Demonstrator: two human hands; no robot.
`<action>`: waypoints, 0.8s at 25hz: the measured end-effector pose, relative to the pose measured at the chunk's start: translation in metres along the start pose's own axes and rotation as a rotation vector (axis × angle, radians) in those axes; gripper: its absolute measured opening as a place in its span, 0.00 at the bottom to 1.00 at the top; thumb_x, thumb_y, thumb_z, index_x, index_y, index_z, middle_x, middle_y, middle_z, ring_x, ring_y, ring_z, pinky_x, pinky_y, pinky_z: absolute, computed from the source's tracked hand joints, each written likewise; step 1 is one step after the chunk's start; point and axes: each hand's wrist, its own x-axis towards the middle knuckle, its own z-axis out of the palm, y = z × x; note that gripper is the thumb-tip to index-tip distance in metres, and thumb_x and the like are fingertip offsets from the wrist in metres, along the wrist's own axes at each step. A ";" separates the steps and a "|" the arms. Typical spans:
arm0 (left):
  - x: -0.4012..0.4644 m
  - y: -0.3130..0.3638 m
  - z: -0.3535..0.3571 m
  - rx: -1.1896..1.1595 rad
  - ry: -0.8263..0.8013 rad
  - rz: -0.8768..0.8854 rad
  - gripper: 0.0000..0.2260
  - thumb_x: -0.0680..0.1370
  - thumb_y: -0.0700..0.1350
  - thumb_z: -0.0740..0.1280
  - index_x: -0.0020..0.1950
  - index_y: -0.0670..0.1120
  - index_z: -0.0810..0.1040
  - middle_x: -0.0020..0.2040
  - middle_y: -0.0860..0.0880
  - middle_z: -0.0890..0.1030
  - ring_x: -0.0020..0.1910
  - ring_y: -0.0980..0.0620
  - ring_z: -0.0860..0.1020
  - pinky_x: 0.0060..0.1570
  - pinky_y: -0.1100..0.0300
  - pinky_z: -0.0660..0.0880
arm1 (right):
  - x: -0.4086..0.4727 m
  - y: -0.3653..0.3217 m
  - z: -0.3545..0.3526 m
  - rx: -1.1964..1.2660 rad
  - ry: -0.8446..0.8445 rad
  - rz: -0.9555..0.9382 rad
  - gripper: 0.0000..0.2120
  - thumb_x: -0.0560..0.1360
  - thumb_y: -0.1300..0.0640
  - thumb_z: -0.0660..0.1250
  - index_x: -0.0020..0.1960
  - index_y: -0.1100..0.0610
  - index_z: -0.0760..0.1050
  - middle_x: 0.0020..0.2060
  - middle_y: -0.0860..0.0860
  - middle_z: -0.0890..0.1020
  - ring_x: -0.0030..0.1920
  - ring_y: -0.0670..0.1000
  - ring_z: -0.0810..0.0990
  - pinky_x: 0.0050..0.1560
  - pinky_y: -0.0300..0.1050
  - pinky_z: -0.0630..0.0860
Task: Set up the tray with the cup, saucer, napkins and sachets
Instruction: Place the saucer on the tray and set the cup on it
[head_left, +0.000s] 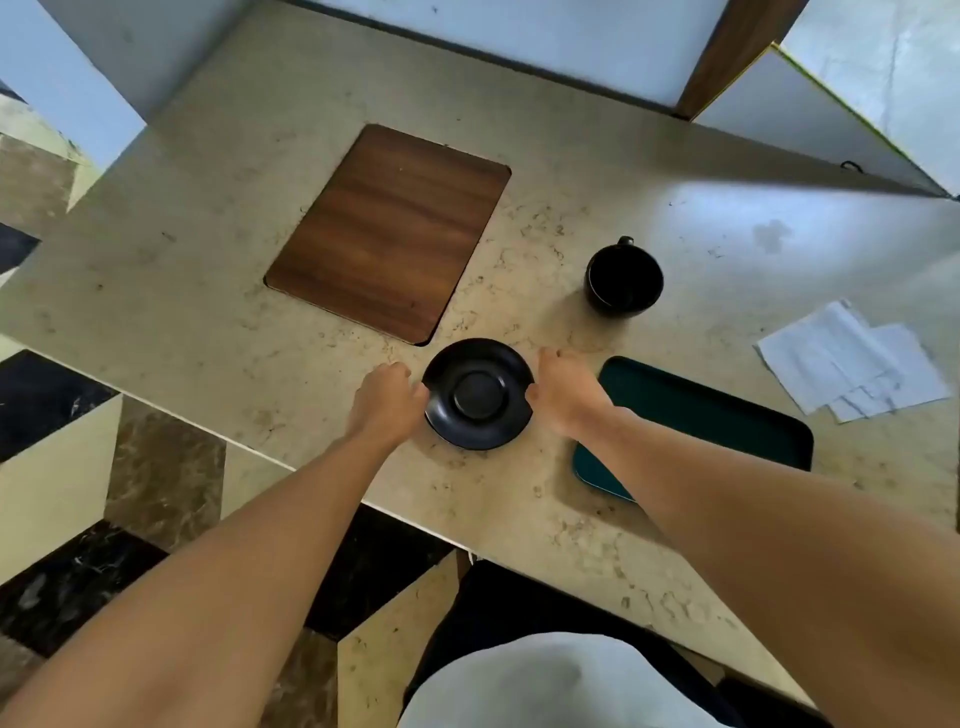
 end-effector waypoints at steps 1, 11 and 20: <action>0.002 -0.002 -0.001 -0.044 -0.011 -0.015 0.07 0.78 0.41 0.63 0.42 0.41 0.77 0.42 0.40 0.77 0.42 0.42 0.74 0.41 0.51 0.70 | 0.002 -0.003 0.001 0.039 -0.007 0.054 0.13 0.81 0.62 0.60 0.65 0.63 0.68 0.61 0.60 0.74 0.50 0.55 0.71 0.46 0.47 0.68; 0.027 -0.003 0.001 -0.150 -0.119 -0.059 0.10 0.78 0.39 0.66 0.45 0.32 0.81 0.41 0.34 0.84 0.34 0.42 0.85 0.40 0.41 0.83 | 0.018 -0.001 0.021 0.194 0.009 0.248 0.11 0.81 0.60 0.62 0.62 0.61 0.72 0.54 0.57 0.78 0.51 0.57 0.77 0.44 0.46 0.73; 0.030 -0.001 -0.004 -0.200 -0.177 -0.107 0.10 0.80 0.39 0.66 0.48 0.32 0.81 0.37 0.41 0.85 0.26 0.52 0.84 0.43 0.42 0.84 | 0.019 0.000 0.022 0.181 -0.015 0.273 0.11 0.76 0.68 0.60 0.37 0.57 0.65 0.37 0.55 0.74 0.39 0.56 0.73 0.27 0.41 0.62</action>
